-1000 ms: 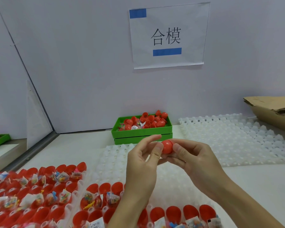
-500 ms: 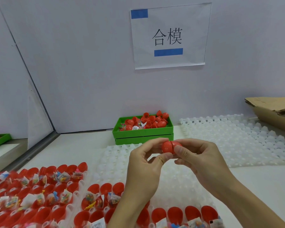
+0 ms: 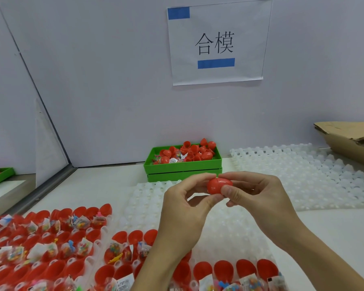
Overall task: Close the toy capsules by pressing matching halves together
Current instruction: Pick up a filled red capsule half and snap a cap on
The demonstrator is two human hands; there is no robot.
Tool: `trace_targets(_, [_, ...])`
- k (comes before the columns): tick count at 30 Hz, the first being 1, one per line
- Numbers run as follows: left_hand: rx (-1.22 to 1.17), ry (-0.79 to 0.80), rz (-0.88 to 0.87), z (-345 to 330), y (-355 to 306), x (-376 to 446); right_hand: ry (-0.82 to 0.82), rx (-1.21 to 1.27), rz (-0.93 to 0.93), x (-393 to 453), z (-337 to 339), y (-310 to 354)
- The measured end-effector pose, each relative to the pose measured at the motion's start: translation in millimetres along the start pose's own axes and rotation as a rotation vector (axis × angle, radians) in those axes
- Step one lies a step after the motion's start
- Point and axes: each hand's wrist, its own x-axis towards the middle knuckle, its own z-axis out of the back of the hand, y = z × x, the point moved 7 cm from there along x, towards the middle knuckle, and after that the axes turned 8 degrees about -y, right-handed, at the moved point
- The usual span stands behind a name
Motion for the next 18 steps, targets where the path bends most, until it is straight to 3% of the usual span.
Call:
trace_targets(10, [-0.024,-0.006,0.028,2.3,1.8,0.4,-0.009,-0.120,0.065,0.7,2.4,3.4])
trace_targets(18, [0.027,-0.122,0.036,5.1,7.8,0.2,-0.033,-0.135,0.079,-2.2,-1.5,-0.5])
